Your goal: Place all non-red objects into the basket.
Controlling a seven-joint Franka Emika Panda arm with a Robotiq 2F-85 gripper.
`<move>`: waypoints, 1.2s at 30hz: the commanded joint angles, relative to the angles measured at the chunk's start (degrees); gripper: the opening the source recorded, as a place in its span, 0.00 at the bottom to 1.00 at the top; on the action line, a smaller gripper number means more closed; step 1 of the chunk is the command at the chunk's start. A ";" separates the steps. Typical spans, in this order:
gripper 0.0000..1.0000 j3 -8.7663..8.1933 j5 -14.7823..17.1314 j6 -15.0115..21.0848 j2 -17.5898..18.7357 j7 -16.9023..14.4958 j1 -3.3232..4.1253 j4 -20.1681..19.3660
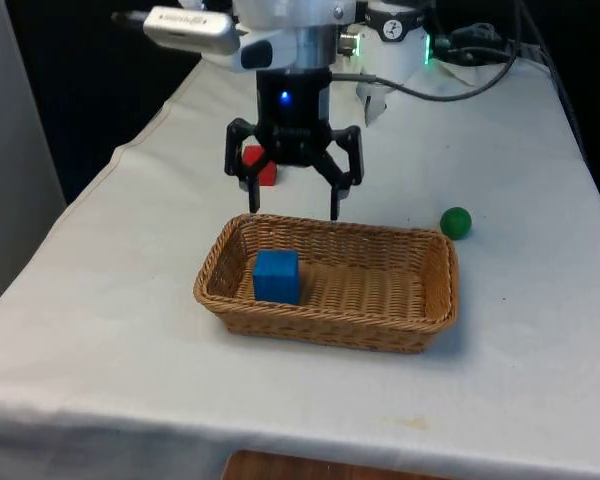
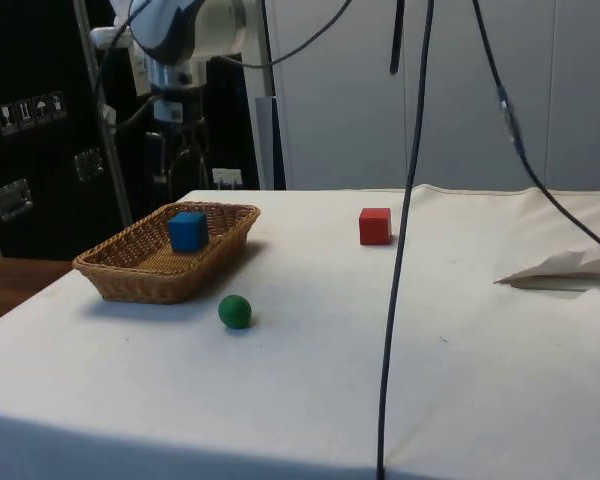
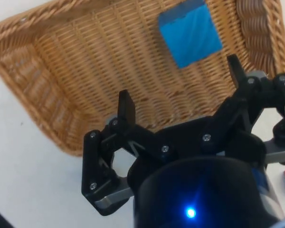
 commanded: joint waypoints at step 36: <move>1.00 2.98 -5.50 -1.32 -12.72 9.74 7.05 -8.54</move>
